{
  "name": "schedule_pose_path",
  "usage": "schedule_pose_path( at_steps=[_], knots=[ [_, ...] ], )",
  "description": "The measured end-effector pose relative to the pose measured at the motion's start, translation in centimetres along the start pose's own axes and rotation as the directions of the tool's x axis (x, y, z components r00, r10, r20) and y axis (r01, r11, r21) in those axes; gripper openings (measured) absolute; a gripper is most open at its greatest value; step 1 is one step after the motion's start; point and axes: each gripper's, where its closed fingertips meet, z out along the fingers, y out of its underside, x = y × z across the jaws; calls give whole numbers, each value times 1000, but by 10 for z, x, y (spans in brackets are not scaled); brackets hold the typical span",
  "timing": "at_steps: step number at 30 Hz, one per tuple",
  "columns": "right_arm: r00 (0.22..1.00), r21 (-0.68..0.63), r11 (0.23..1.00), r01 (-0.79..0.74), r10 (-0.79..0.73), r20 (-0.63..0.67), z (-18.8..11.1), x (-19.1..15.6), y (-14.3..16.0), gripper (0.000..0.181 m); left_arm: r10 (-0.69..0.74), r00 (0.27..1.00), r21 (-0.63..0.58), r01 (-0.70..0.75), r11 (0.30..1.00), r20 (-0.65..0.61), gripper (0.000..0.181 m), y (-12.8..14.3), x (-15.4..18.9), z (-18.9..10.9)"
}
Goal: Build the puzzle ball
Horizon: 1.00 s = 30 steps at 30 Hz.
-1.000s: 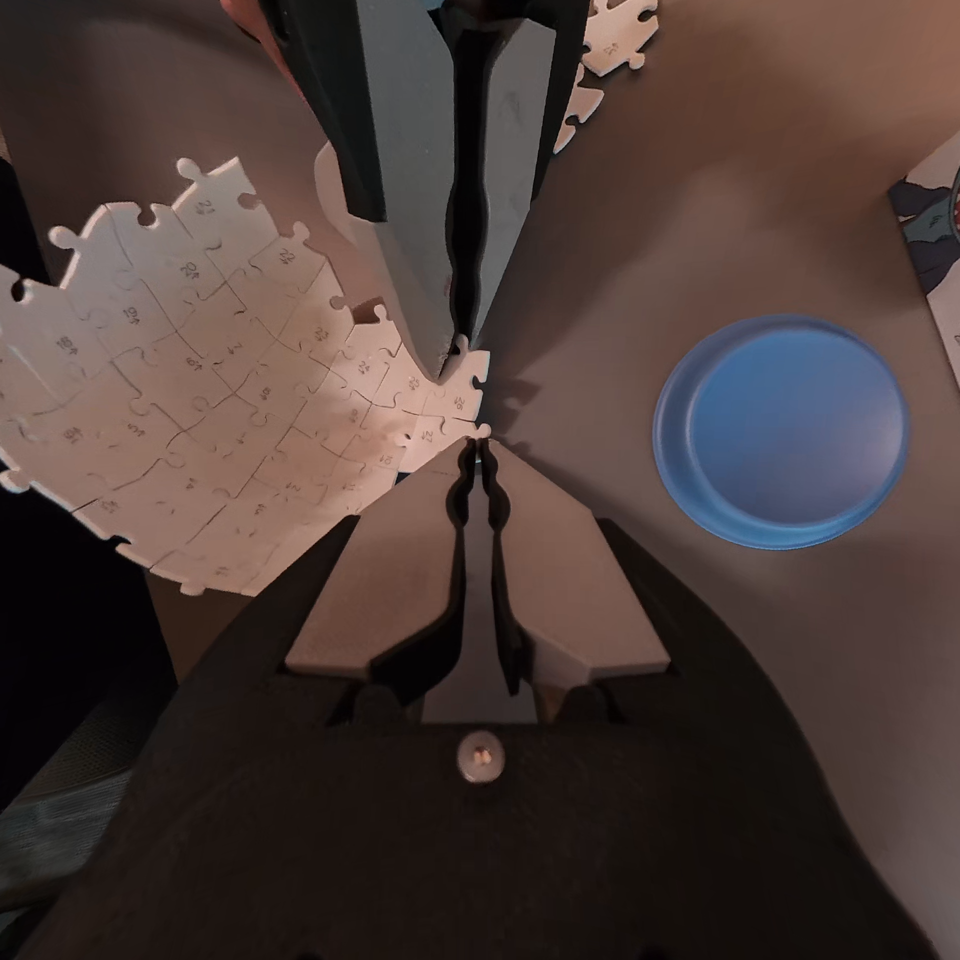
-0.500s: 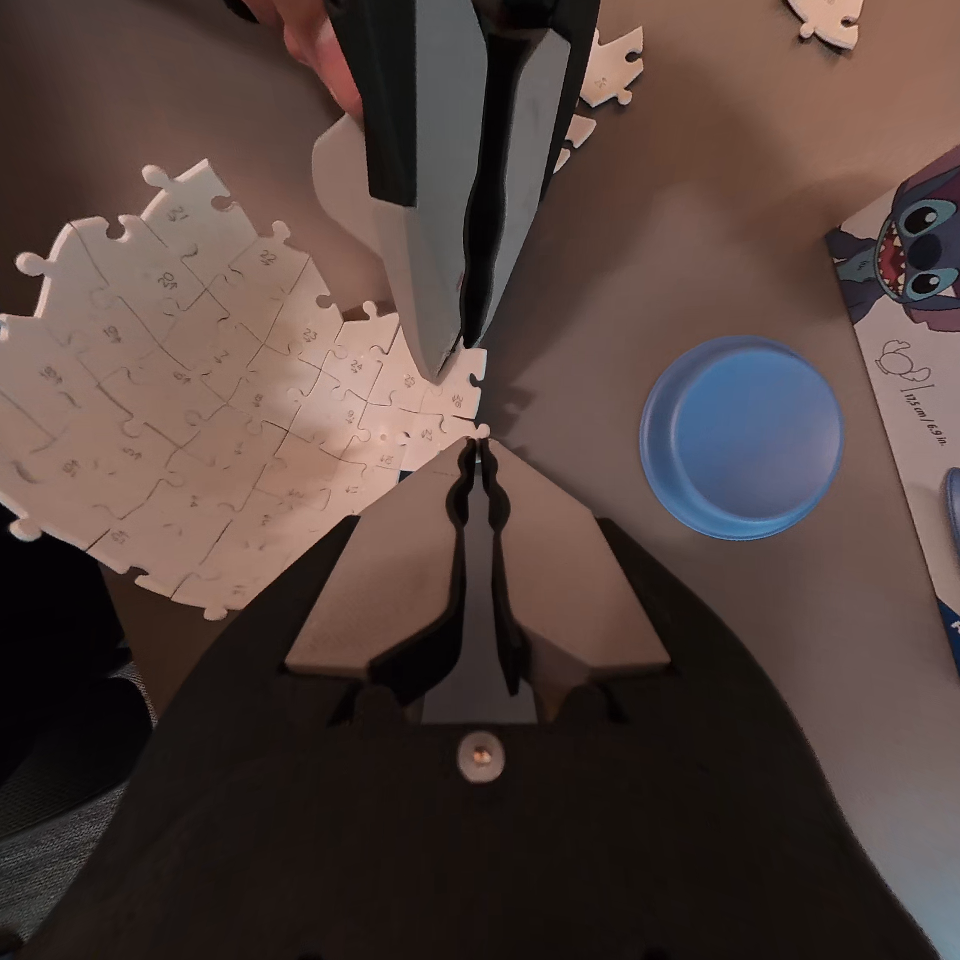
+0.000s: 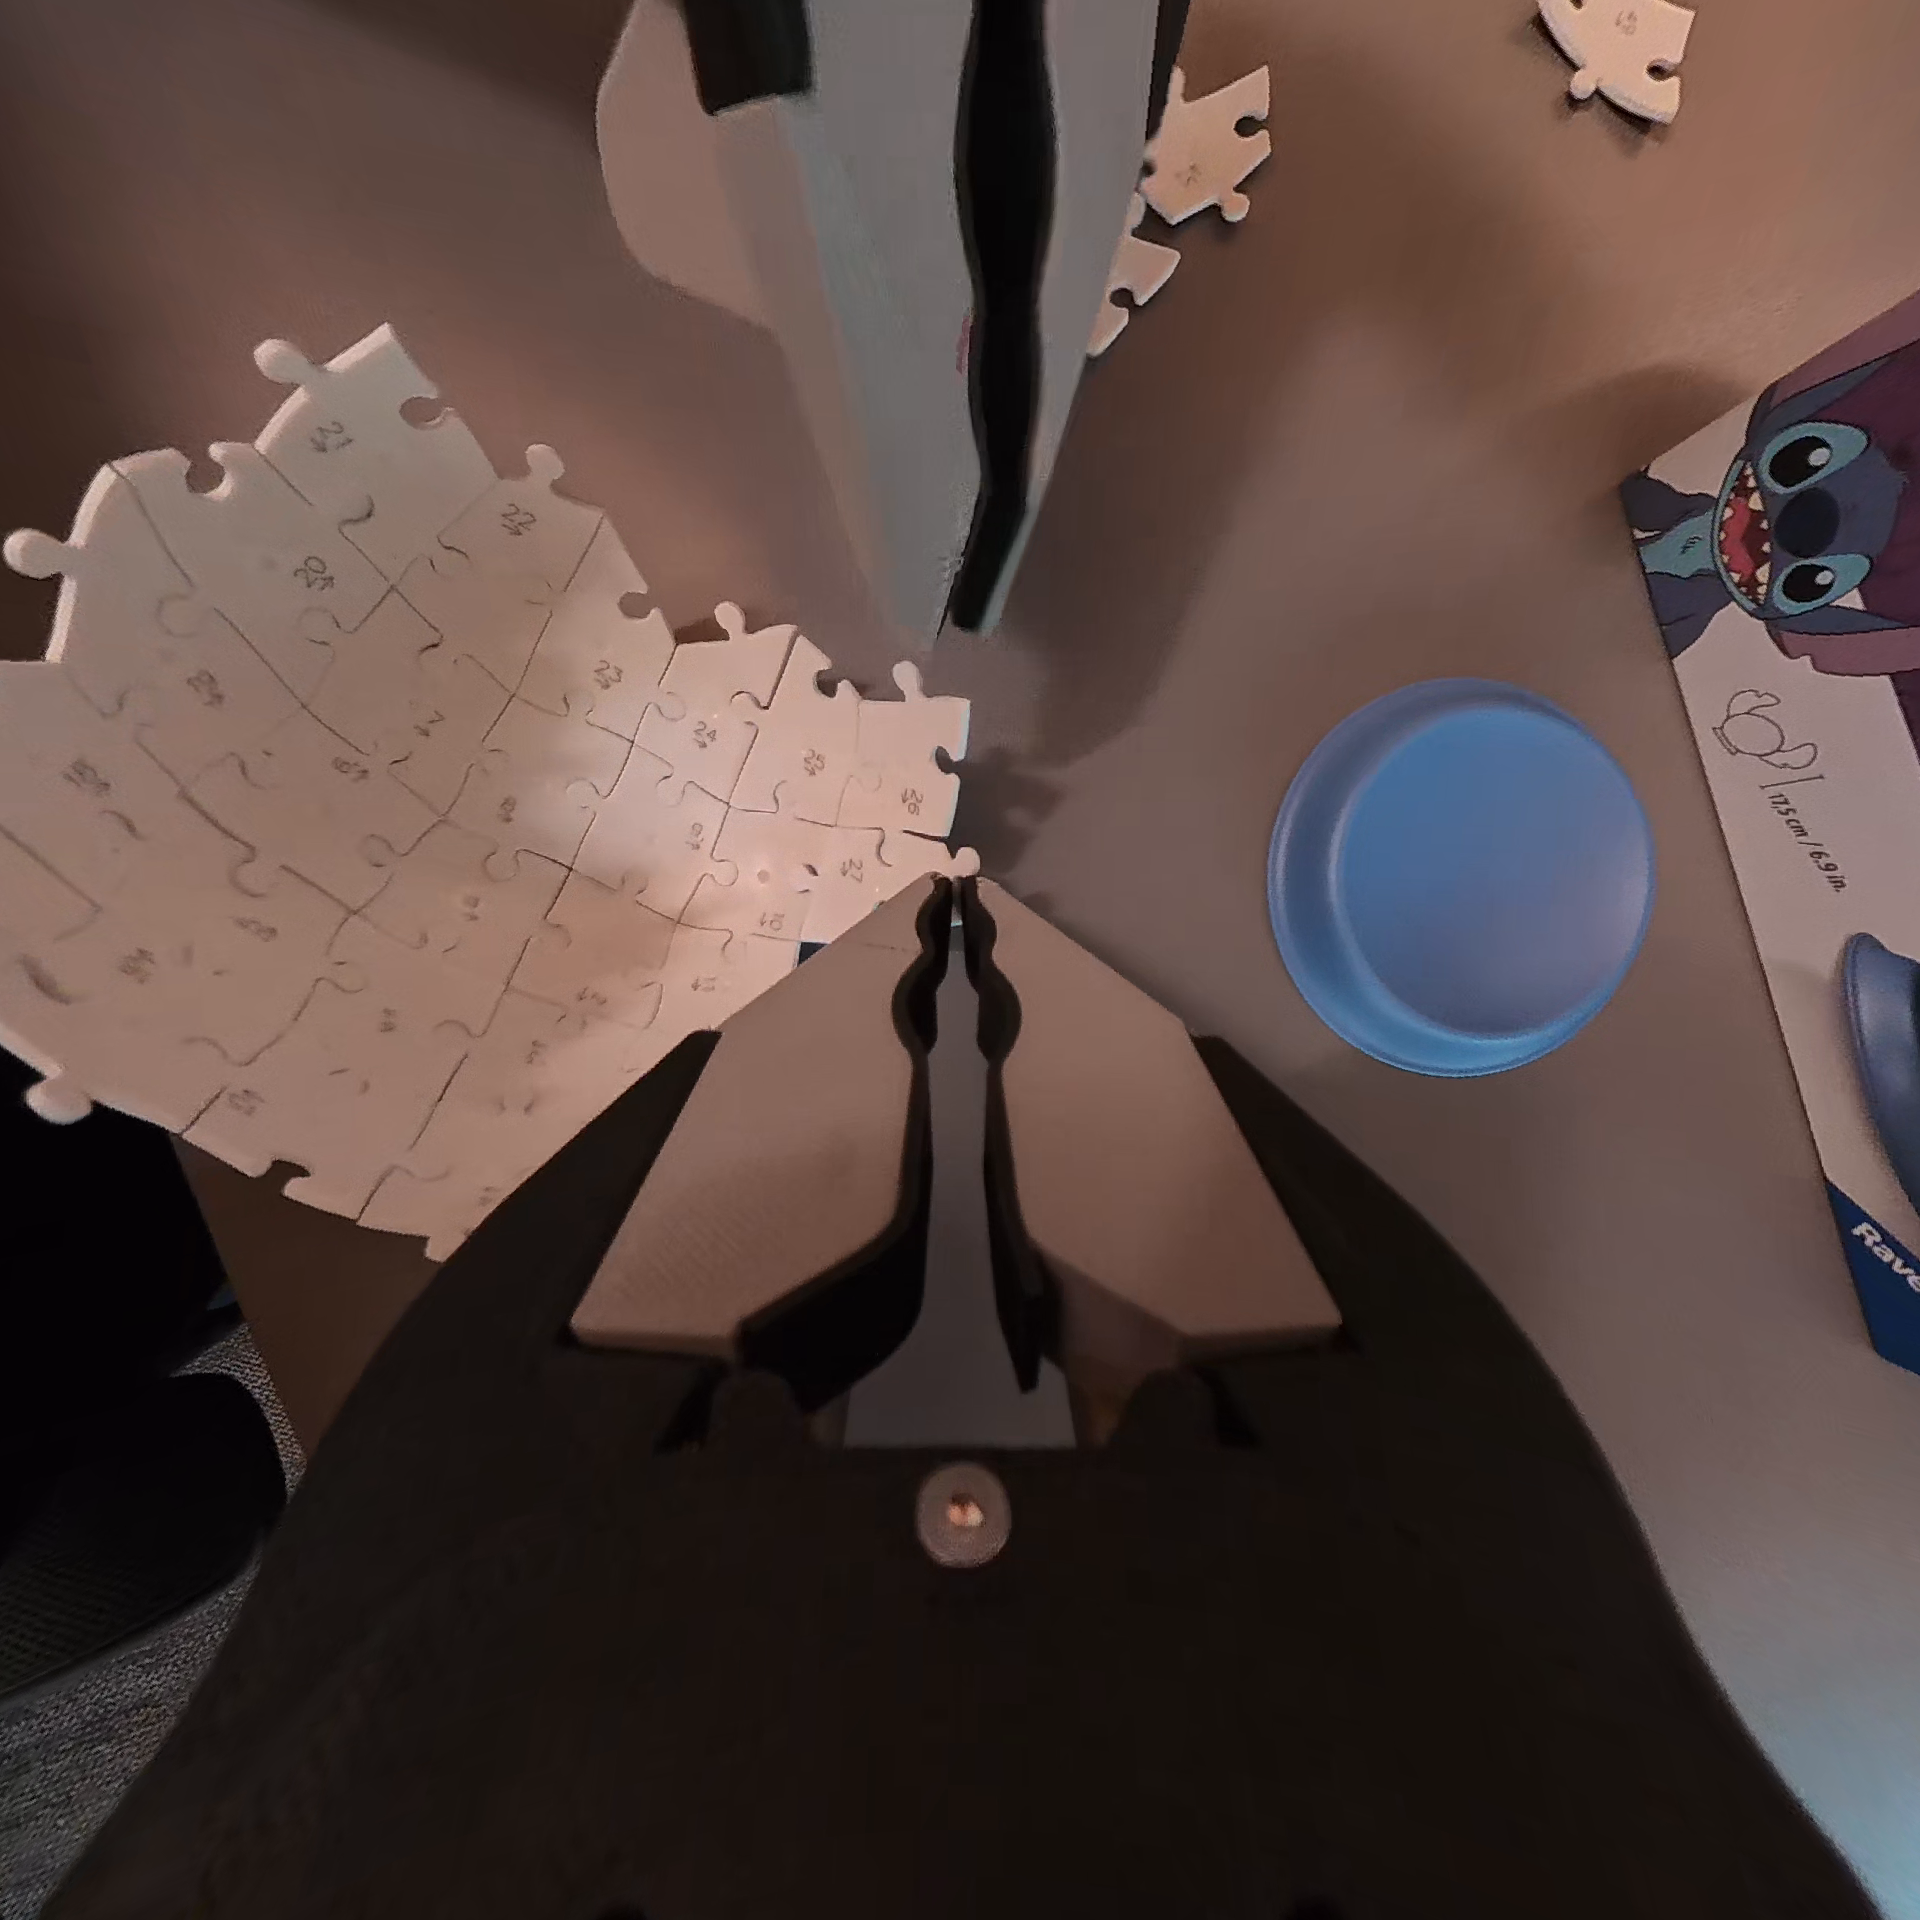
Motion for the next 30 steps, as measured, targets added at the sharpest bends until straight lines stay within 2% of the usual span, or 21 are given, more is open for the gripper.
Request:
schedule_pose_path(
  at_steps=[2,5,9,12,21,30],
  knots=[
    [1000,1,1000,-2,2,2,0,0,0,0,139,990,-8,-139,990,13,0,1,12,0],
    [1000,-6,1000,-7,7,6,2,1,1,0,387,916,-120,-375,919,101,0,13,18,8],
    [1000,-6,1000,-14,14,13,3,2,1,0,547,828,-239,-510,826,124,0,20,23,22],
    [1000,-1,1000,-19,19,17,4,2,1,0,593,797,-269,-549,791,114,0,18,24,28],
    [999,2,1000,-24,24,27,5,2,2,0,621,776,-333,-560,759,111,0,19,15,37],
    [997,14,999,-53,52,51,7,3,3,0,639,762,-325,-579,747,111,0,18,15,40]
  ],
)
